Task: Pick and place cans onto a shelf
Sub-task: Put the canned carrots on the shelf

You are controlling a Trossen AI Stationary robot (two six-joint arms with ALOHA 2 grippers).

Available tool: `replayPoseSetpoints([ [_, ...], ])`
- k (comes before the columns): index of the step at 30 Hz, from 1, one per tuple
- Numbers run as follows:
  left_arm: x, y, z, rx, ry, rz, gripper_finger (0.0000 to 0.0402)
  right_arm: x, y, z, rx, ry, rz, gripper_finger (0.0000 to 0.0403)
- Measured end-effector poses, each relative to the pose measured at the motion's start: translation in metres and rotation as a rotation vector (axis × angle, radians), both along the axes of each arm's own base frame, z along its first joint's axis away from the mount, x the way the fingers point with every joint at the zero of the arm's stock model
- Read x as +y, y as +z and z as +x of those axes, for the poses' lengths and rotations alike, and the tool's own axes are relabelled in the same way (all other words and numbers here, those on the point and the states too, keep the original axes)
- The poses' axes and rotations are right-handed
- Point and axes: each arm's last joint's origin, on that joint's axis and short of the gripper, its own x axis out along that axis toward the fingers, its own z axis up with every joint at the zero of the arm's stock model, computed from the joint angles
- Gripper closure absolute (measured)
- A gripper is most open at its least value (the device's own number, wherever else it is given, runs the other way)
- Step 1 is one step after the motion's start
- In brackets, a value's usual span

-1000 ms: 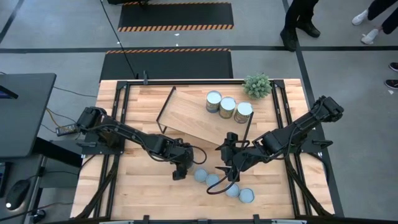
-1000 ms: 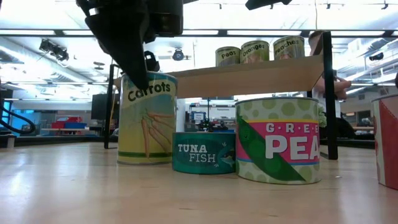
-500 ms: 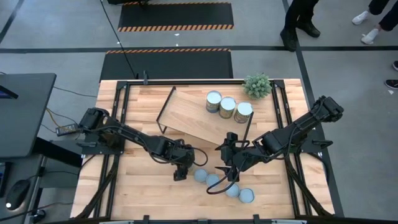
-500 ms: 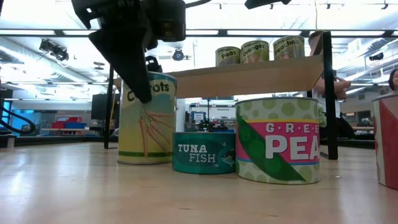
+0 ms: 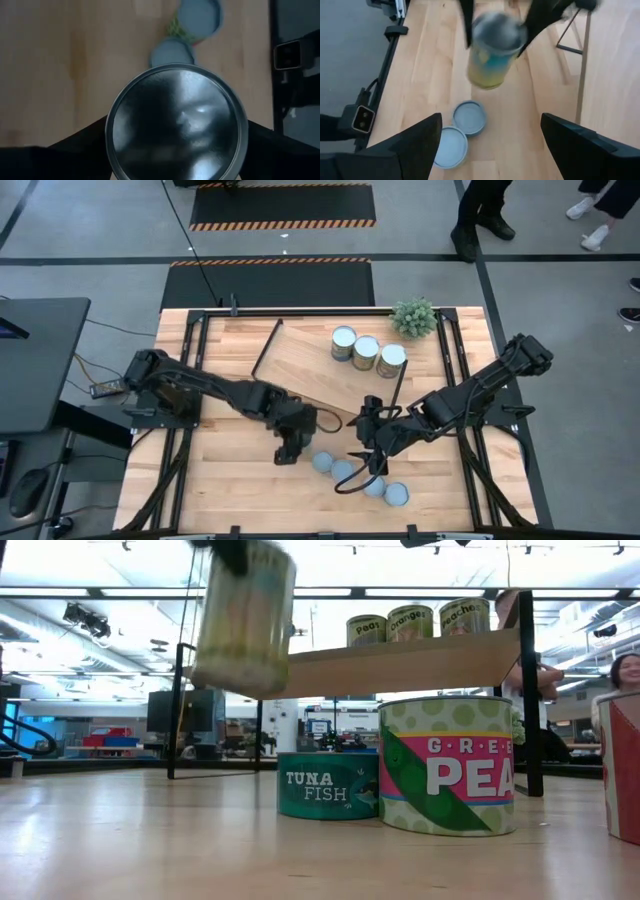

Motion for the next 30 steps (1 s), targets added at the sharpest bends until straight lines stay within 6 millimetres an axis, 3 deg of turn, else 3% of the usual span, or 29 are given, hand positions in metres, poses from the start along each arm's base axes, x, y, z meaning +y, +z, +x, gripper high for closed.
replayPoseSetpoints([
  [7, 0.050, 0.055, 0.003, -0.020, -0.019, 0.021, 0.0085, 0.000, 0.002, -0.001, 0.003, 0.014, 0.028, 0.0056],
  [13, 0.094, 0.082, 0.002, -0.076, 0.002, 0.061, 0.0085, 0.000, 0.003, -0.003, -0.001, 0.013, 0.028, 0.0056],
  [20, 0.145, 0.095, -0.002, -0.136, 0.057, 0.115, 0.0084, -0.008, 0.020, -0.015, -0.043, -0.006, 0.056, 0.0056],
  [30, 0.202, 0.096, -0.010, -0.202, 0.064, 0.241, 0.0084, -0.040, 0.058, -0.043, -0.164, -0.094, 0.069, 0.0056],
])
